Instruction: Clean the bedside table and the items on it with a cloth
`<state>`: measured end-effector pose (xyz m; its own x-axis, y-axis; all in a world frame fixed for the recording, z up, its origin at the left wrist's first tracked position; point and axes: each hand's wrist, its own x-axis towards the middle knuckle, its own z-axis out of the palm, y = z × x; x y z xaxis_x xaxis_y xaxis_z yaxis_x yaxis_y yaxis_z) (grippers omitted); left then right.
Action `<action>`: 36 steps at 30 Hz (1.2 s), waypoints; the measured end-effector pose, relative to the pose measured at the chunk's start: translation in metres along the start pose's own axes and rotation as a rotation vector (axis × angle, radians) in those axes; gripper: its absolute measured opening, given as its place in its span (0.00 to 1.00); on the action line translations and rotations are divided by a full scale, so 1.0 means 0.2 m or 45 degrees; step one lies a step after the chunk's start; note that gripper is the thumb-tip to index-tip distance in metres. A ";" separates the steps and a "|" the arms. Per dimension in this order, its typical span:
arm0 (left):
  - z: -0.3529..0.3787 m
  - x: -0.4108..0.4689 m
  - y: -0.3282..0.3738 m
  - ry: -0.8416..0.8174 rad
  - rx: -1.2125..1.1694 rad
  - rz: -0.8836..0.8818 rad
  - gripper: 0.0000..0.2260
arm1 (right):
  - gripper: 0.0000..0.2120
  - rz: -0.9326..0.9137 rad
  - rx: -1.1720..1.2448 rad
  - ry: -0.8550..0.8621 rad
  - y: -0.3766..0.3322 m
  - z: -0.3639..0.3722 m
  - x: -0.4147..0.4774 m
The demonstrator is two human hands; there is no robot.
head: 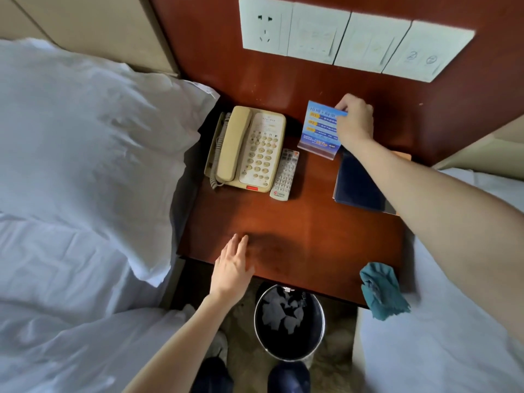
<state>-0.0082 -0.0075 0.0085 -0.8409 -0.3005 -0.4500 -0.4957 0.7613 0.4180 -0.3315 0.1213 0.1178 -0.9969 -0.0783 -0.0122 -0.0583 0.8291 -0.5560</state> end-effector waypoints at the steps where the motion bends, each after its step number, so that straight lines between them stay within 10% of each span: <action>1: 0.00 0.00 -0.01 0.001 0.020 0.004 0.30 | 0.11 -0.011 0.023 -0.011 0.00 0.02 0.01; 36: -0.11 0.07 -0.01 -0.089 0.096 -0.011 0.24 | 0.09 -0.108 0.100 -0.119 0.12 0.04 0.07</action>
